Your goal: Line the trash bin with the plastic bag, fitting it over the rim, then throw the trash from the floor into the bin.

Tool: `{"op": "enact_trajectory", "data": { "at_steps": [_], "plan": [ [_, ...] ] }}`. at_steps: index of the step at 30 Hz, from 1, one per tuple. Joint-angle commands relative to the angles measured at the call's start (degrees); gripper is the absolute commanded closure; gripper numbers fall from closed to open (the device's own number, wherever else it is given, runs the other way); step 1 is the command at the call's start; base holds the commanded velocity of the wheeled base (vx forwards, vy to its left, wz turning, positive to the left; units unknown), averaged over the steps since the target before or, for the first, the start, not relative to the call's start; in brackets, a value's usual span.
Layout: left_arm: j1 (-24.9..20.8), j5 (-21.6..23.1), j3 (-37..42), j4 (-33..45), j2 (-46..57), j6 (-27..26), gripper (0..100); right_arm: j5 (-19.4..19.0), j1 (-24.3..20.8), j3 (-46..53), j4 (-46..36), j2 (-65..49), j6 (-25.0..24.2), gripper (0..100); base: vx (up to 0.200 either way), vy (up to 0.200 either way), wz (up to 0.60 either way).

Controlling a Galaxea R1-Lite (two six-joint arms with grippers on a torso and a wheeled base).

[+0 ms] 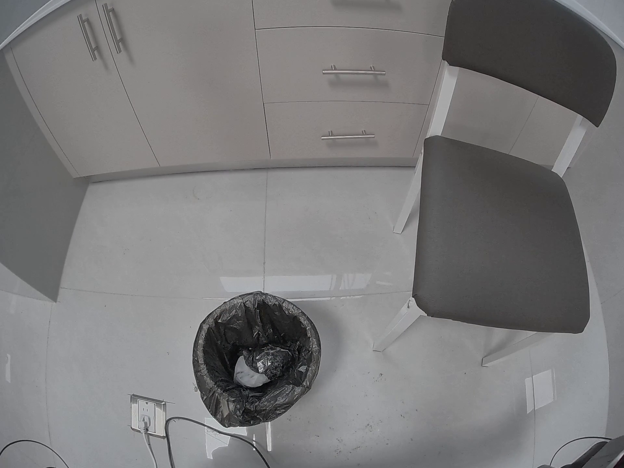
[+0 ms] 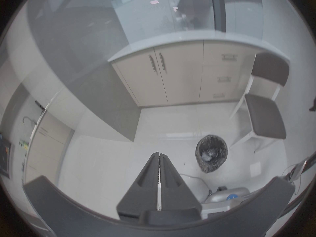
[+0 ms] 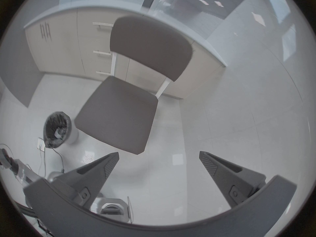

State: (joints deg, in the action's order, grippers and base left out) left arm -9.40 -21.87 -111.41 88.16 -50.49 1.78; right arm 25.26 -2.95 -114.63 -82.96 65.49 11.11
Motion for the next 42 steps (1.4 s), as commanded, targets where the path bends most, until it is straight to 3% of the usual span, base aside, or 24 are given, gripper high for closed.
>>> {"op": "enact_trajectory", "data": {
  "at_steps": [1,6,10,15,16,19,21,23,24,25,27,30,32,36,38,40,42],
  "plan": [
    [7.73,2.62,19.92,-9.06,24.48,4.9,100,-14.62,12.35,0.04,-4.58,-26.55,0.23,0,0.0,0.0,0.0],
    [11.95,4.29,34.86,-17.5,36.52,2.88,100,-24.03,15.61,0.04,-1.33,-39.65,-0.03,0,0.0,0.0,0.0],
    [12.3,6.23,46.9,-24.27,46.19,0.86,100,-24.82,15.52,0.04,4.29,-50.02,0.32,0,0.0,0.0,0.0],
    [12.3,6.14,52.79,-27.08,46.1,6.66,100,-24.82,14.29,3.71,14.31,-59.69,0.76,0,0.0,0.0,0.0],
    [12.39,6.31,60.43,-33.58,46.1,7.27,100,-24.2,13.58,6.7,14.05,-59.77,0.06,0,0.0,0.0,0.0],
    [11.77,6.66,72.3,-49.14,46.19,6.13,100,-24.47,11.12,7.05,11.94,-59.69,-3.46,0,0.0,0.0,0.0],
    [8.96,6.58,82.41,-61.53,48.74,1.12,100,-24.47,9.45,8.37,10.62,-59.77,-4.87,0,0.0,0.0,0.0],
    [9.22,6.31,93.66,-74.01,50.49,-6.53,100,-23.94,7.78,10.3,10.18,-59.86,-5.3,0,0.0,0.0,0.0],
    [9.31,6.23,95.77,-76.47,50.49,-7.58,100,-23.76,7.26,10.65,10.18,-59.95,-5.3,0,0.0,0.0,0.0],
    [9.4,6.49,101.83,-84.03,50.49,-8.99,100,-22.36,3.92,12.5,10.54,-61.36,-4.43,0,0.0,0.0,0.0],
    [9.4,6.84,107.19,-89.22,50.49,-9.34,100,-20.78,1.1,15.75,10.45,-63.2,-2.05,0,0.0,0.0,0.0],
    [9.49,7.9,111.15,-90.01,50.49,-10.04,100,-19.28,1.81,18.21,10.1,-63.55,-3.81,0,0.0,0.0,0.0],
    [9.4,10.62,110.53,-89.13,50.49,-8.2,100,-19.46,2.33,20.59,9.83,-64.61,-7.94,0,0.0,0.0,0.0],
    [9.49,12.55,110.62,-89.04,50.49,-7.14,100,-19.81,2.77,25.16,8.43,-65.49,-8.38,0,0.0,0.0,0.0],
    [9.4,15.98,110.44,-88.78,50.49,-4.5,100,-20.07,2.77,27.44,5.61,-65.49,-9.08,0,0.0,0.0,0.0],
    [9.49,15.89,110.36,-88.34,50.49,-3.19,100,-20.07,2.69,29.29,5.61,-65.49,-11.19,0,0.0,0.0,0.0],
    [9.49,12.47,109.92,-87.81,50.49,-3.8,100,-20.07,2.69,29.37,5.7,-65.49,-14.09,0,0.0,0.0,0.0]
  ]
}}
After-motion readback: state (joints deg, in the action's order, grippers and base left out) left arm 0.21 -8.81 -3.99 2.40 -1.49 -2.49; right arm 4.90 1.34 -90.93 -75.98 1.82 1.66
